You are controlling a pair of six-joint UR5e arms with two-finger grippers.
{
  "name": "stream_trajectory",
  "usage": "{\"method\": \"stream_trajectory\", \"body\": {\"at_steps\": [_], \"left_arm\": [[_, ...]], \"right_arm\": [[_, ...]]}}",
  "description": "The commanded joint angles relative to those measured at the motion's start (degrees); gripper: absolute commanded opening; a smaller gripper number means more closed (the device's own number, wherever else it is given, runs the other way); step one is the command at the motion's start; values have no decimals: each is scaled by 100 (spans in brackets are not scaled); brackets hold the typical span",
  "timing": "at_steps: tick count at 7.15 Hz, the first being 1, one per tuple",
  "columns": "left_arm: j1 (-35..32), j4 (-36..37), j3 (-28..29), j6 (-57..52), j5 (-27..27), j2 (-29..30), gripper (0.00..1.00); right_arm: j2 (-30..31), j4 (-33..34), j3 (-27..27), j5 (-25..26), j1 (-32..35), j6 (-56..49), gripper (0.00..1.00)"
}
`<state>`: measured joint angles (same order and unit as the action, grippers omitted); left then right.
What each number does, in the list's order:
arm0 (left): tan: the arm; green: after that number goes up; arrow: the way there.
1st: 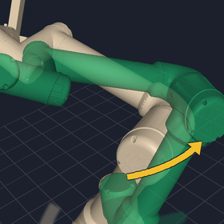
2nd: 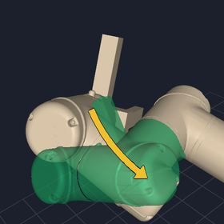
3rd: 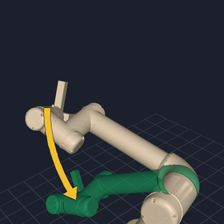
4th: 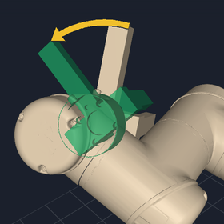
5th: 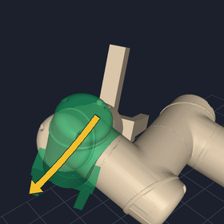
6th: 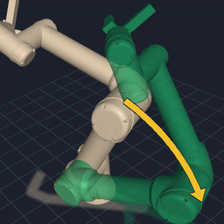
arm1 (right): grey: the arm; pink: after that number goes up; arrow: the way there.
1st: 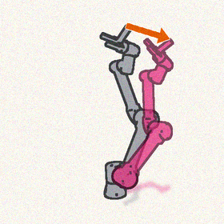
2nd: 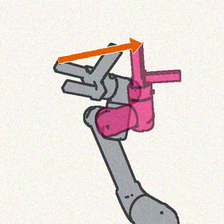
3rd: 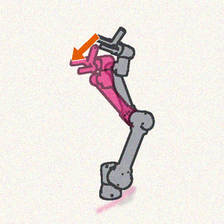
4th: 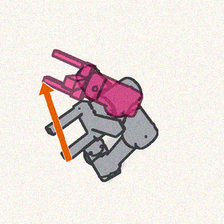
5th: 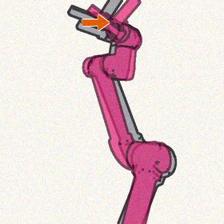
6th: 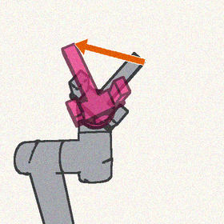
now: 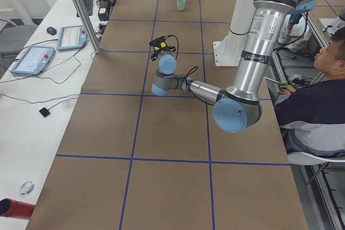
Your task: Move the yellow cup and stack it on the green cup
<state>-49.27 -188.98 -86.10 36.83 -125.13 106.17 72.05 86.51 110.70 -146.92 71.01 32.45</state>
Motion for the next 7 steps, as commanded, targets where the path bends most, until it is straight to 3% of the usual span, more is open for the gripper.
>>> {"method": "stream_trajectory", "body": {"at_steps": [1,4,5,7], "left_arm": [[31,28,433,-683,102,463,0],[153,28,1007,-1580,164,1134,0],[302,28,1008,-1626,304,1195,0],[671,-24,999,-1653,646,1266,0]], "right_arm": [[-899,-37,39,529,-1084,1704,100],[-1771,-3,-22,1400,-2237,3080,100],[-2148,6,-266,1681,-2589,3362,100],[-2948,15,-1056,1772,-2899,3444,100]]}}
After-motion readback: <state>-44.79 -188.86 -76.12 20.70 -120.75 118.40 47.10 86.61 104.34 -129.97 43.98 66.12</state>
